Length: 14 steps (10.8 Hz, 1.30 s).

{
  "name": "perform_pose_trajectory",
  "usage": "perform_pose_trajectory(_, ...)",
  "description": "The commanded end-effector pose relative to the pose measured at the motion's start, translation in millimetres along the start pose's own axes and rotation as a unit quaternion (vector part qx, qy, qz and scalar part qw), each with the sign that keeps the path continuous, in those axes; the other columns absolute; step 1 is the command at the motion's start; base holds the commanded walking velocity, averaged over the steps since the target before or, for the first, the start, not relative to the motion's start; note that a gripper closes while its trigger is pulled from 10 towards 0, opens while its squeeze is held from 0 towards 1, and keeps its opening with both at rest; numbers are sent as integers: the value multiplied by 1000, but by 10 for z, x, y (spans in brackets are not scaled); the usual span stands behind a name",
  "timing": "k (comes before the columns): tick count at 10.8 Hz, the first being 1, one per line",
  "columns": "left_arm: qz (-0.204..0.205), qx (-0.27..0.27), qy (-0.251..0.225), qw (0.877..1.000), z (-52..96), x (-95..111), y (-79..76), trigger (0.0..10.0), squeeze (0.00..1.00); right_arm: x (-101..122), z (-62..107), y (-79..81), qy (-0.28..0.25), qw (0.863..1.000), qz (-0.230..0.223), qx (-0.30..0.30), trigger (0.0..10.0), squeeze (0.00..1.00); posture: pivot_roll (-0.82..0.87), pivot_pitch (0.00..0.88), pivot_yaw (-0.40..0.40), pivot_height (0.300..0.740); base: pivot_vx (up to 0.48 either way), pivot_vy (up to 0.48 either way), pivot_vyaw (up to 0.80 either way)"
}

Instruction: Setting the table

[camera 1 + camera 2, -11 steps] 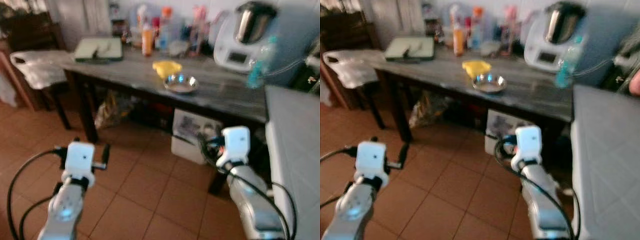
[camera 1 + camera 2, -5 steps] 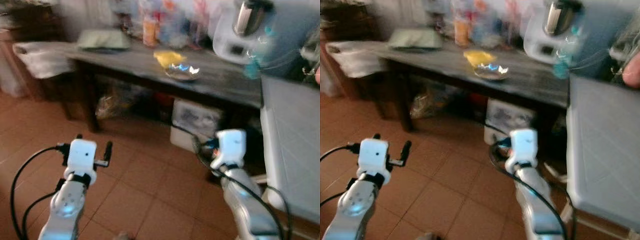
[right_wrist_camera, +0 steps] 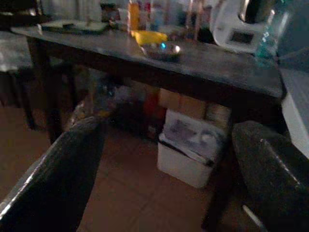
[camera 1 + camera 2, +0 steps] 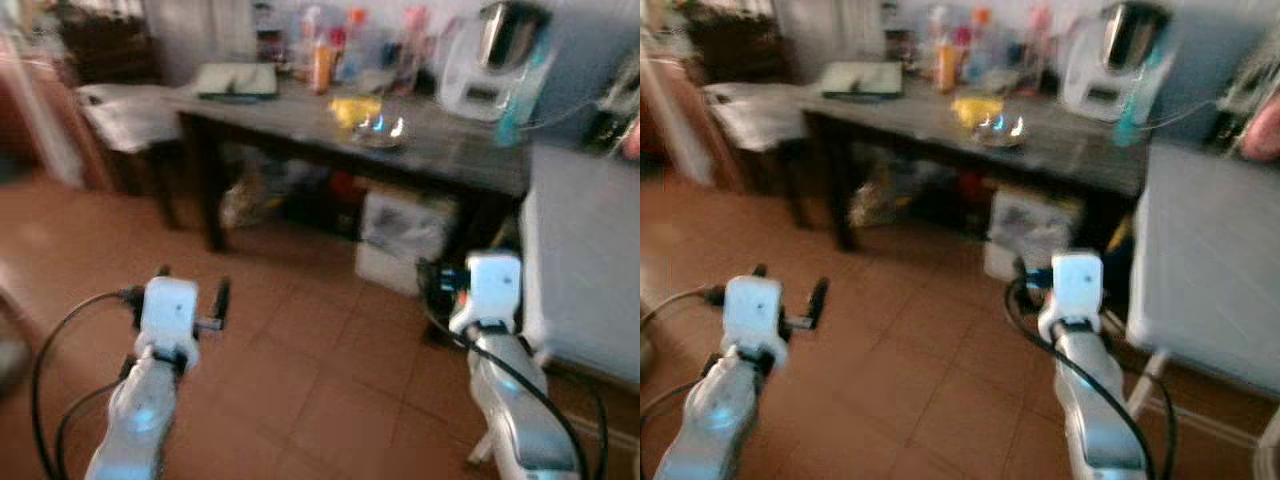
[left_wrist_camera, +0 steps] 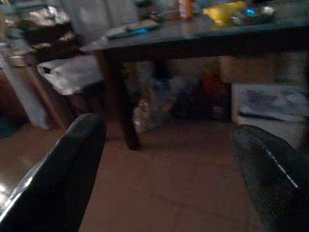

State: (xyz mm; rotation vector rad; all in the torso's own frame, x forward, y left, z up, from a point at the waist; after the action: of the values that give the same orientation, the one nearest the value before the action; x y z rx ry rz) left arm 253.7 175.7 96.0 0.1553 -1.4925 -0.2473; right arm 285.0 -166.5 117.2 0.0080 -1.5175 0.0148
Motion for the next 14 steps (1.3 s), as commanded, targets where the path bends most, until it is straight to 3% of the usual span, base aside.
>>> perform_pose_trajectory(1,-1,-5,-15,1000,-47,74,-8,10000,0,30,-19,5,-1,1000,0,-4,10000,0,131,0,-40,740,0,0,0)
perform_pose_trajectory(7,18,-35,-38,998,-60,130,-151,10000,0,16,17,53,1,1000,0,-2,10000,0,124,0,-49,740,0,0,-764)
perform_pose_trajectory(10,27,-47,-41,998,-78,139,-223,10000,0,77,6,101,-13,1000,8,6,10000,0,115,2,-45,740,0,-335,0)
perform_pose_trajectory(14,26,-48,-37,998,-58,116,-188,10000,0,62,13,140,-11,1000,5,6,10000,0,120,4,-40,740,0,-480,0)
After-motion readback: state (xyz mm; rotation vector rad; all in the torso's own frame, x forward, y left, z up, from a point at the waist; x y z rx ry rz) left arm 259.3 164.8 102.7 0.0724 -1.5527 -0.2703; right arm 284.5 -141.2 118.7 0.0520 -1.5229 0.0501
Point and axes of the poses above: a point about 5 cm out from each wrist's last joint towards the gripper, its own z axis pointing back from the gripper into the wrist, its own x axis along the axis of the wrist's last joint, y = z × x, the point moved 1 cm from there along -z, pointing out of the wrist towards the gripper, and after that the axes turned 3 degrees about -z, right-handed, at the moved point
